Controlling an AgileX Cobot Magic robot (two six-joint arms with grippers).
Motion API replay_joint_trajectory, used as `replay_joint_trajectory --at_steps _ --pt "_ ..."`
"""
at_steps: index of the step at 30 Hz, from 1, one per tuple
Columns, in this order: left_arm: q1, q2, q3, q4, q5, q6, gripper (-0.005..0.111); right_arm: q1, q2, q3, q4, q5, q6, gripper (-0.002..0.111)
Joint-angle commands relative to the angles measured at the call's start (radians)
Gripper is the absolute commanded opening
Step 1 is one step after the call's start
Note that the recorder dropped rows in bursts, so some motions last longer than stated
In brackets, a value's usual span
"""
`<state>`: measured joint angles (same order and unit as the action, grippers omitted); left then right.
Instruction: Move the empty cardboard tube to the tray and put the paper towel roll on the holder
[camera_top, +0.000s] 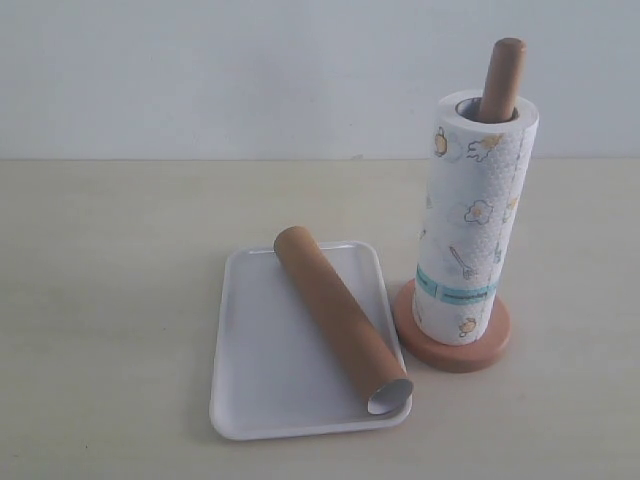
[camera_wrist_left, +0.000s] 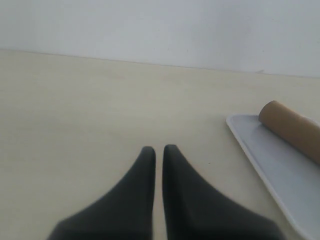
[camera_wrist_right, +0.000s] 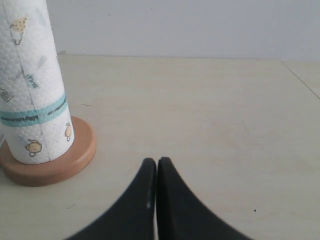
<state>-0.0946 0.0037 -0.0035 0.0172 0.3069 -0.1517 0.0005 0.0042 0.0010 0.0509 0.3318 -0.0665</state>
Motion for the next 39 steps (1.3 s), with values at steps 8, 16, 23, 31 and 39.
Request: replay_joint_trajectory --at_steps 8,16,23,31,39 --pt "0.003 -0.004 0.003 -0.061 -0.003 0.115 0.005 0.002 -0.004 -0.001 0.0 -0.01 0.0 0.0" --pt "0.003 -0.004 0.003 -0.061 -0.003 0.115 0.005 0.002 -0.004 -0.001 0.0 -0.01 0.0 0.0" --pt "0.003 -0.004 0.003 -0.061 -0.003 0.115 0.005 0.002 -0.004 -0.001 0.0 -0.01 0.0 0.0" --pt "0.003 -0.004 0.003 -0.061 -0.003 0.115 0.005 0.002 -0.004 -0.001 0.0 -0.01 0.0 0.0" --pt "0.003 -0.004 0.003 -0.062 -0.001 0.115 0.005 0.002 -0.004 -0.001 0.0 -0.01 0.0 0.0"
